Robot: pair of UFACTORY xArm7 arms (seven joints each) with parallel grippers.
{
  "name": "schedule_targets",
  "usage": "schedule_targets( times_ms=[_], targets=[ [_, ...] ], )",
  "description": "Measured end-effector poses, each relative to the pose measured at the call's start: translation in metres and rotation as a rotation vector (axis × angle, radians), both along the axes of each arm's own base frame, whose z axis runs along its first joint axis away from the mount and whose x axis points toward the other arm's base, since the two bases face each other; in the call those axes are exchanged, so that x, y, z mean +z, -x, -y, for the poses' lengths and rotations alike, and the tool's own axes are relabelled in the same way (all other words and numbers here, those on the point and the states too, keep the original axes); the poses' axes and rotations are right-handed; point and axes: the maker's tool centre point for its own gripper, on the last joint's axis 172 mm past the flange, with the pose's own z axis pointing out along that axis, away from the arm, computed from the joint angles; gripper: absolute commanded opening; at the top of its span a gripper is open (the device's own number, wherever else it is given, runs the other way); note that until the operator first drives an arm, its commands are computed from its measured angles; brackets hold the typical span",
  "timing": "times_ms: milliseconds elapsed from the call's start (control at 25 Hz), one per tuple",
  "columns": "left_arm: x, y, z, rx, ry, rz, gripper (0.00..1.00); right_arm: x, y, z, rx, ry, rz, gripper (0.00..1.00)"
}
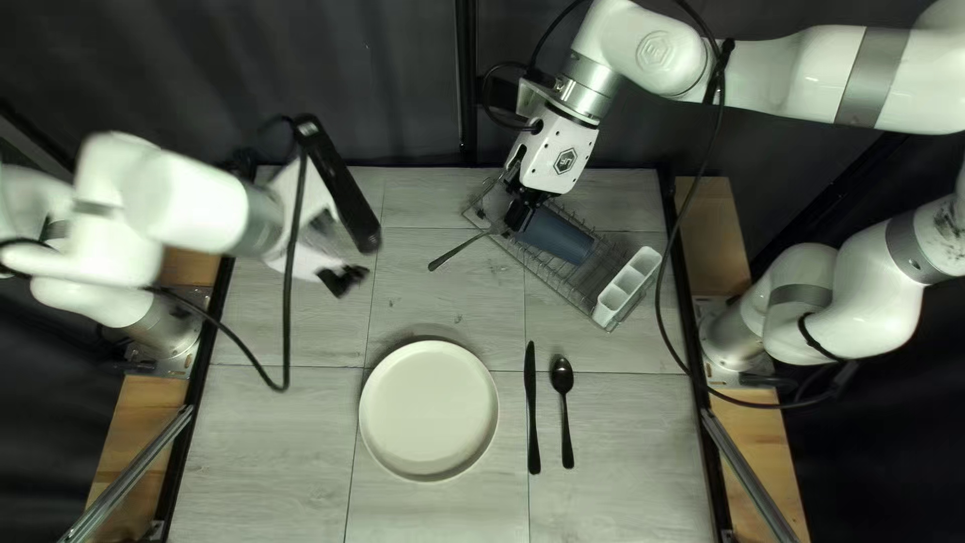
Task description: Pick up and place plate onto table. Place down one fork to the left of the plate. Place spoon and knife to the right of the plate. Place cup above the knife and spoon
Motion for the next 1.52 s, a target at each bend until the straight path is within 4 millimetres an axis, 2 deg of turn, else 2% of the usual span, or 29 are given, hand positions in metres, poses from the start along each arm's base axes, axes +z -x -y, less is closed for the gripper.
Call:
schedule_targets(
  times_ms=[200, 440, 760, 1000, 1040, 1080, 1120, 1520],
  targets=[
    [-0.032, -0.044, -0.003, -0.094, -0.055, 0.041, 1.00, 0.000, 0.000, 0.000, 0.000, 0.000, 0.000, 0.00],
    [-0.047, -0.075, -0.007, -0.180, -0.114, 0.037, 1.00, 0.000, 0.000, 0.000, 0.000, 0.000, 0.000, 0.00],
    [-0.044, -0.099, -0.020, -0.220, -0.131, 0.040, 1.00, 0.000, 0.000, 0.000, 0.000, 0.000, 0.000, 0.00],
    [-0.047, -0.106, -0.022, -0.243, -0.139, 0.043, 0.98, 0.000, 0.000, 0.000, 0.000, 0.000, 0.000, 0.00],
    [-0.048, -0.106, -0.022, -0.243, -0.139, 0.043, 0.59, 0.000, 0.000, 0.000, 0.000, 0.000, 0.000, 0.00],
    [-0.048, -0.106, -0.022, -0.243, -0.139, 0.043, 0.46, 0.000, 0.000, 0.000, 0.000, 0.000, 0.000, 0.00],
    [-0.048, -0.106, -0.022, -0.243, -0.139, 0.043, 0.01, 0.000, 0.000, 0.000, 0.000, 0.000, 0.000, 0.00],
    [-0.048, -0.106, -0.022, -0.243, -0.139, 0.043, 0.00, 0.000, 0.000, 0.000, 0.000, 0.000, 0.000, 0.00]
  ],
)
